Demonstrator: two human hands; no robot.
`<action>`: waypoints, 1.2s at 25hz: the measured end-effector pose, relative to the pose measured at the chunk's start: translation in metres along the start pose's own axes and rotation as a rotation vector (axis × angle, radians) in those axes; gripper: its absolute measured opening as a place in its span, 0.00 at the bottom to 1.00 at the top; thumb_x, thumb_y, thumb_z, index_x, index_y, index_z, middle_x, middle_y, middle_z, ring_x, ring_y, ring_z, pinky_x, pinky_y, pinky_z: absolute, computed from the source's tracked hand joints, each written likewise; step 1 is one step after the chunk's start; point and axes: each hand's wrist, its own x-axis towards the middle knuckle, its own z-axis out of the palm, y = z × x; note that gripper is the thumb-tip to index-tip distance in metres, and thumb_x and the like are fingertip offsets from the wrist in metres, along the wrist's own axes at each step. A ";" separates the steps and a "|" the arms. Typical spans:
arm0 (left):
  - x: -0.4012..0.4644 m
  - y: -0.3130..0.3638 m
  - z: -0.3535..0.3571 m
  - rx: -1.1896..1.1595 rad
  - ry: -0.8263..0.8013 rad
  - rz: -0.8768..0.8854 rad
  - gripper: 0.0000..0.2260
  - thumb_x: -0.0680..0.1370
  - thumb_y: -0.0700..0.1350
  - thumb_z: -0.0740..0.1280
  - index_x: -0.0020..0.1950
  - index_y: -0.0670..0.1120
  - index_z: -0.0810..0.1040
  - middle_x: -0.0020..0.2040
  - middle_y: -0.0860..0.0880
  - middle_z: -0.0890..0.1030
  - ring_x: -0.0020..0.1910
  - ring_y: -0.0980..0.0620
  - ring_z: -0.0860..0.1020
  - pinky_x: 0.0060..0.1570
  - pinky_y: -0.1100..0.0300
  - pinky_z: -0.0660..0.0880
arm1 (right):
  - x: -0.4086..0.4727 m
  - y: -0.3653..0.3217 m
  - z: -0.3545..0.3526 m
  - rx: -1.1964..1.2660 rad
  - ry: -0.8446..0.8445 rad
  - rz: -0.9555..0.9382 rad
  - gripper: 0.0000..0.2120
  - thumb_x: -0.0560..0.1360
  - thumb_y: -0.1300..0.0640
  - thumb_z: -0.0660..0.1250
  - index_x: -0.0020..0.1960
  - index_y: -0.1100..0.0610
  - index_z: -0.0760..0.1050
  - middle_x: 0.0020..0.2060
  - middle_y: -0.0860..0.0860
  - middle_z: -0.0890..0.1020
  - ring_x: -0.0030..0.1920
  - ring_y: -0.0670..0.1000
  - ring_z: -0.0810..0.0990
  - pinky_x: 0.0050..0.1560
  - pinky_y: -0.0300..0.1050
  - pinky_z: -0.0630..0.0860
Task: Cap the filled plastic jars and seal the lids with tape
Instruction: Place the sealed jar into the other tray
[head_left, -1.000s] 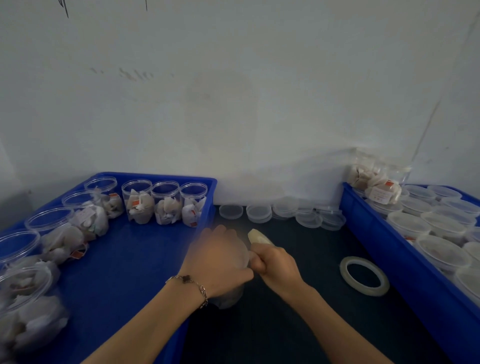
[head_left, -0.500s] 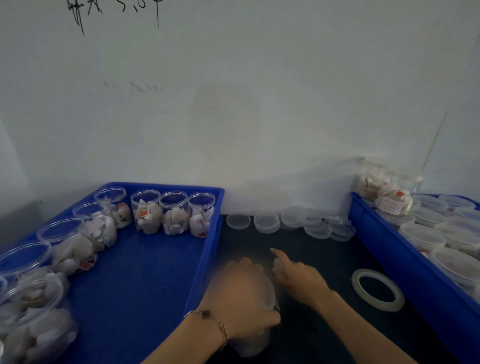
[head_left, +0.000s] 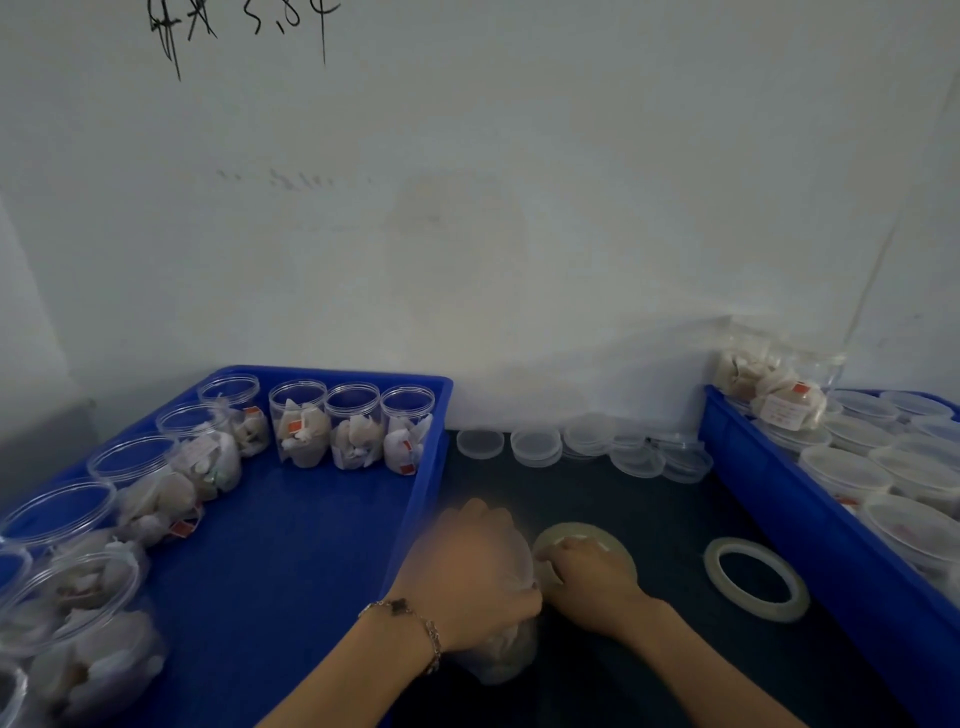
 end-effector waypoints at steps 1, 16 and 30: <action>0.000 -0.001 -0.001 -0.022 -0.002 0.003 0.24 0.69 0.62 0.66 0.61 0.55 0.66 0.55 0.58 0.67 0.51 0.59 0.67 0.46 0.66 0.66 | -0.008 -0.001 -0.005 0.139 -0.015 -0.067 0.24 0.74 0.53 0.66 0.69 0.46 0.67 0.66 0.45 0.72 0.67 0.48 0.70 0.66 0.43 0.67; -0.002 0.036 -0.008 -0.178 0.127 -0.072 0.08 0.75 0.55 0.65 0.48 0.56 0.67 0.49 0.58 0.70 0.51 0.58 0.69 0.55 0.57 0.71 | -0.090 -0.039 -0.024 0.655 0.107 -0.157 0.43 0.59 0.45 0.78 0.69 0.43 0.61 0.58 0.35 0.75 0.58 0.34 0.73 0.56 0.30 0.73; 0.115 0.169 -0.001 -0.611 0.195 -0.023 0.32 0.78 0.64 0.52 0.75 0.46 0.55 0.65 0.43 0.73 0.61 0.46 0.74 0.60 0.50 0.72 | -0.091 0.063 -0.129 0.735 0.891 0.295 0.35 0.60 0.39 0.70 0.65 0.47 0.66 0.43 0.41 0.80 0.39 0.40 0.80 0.28 0.30 0.70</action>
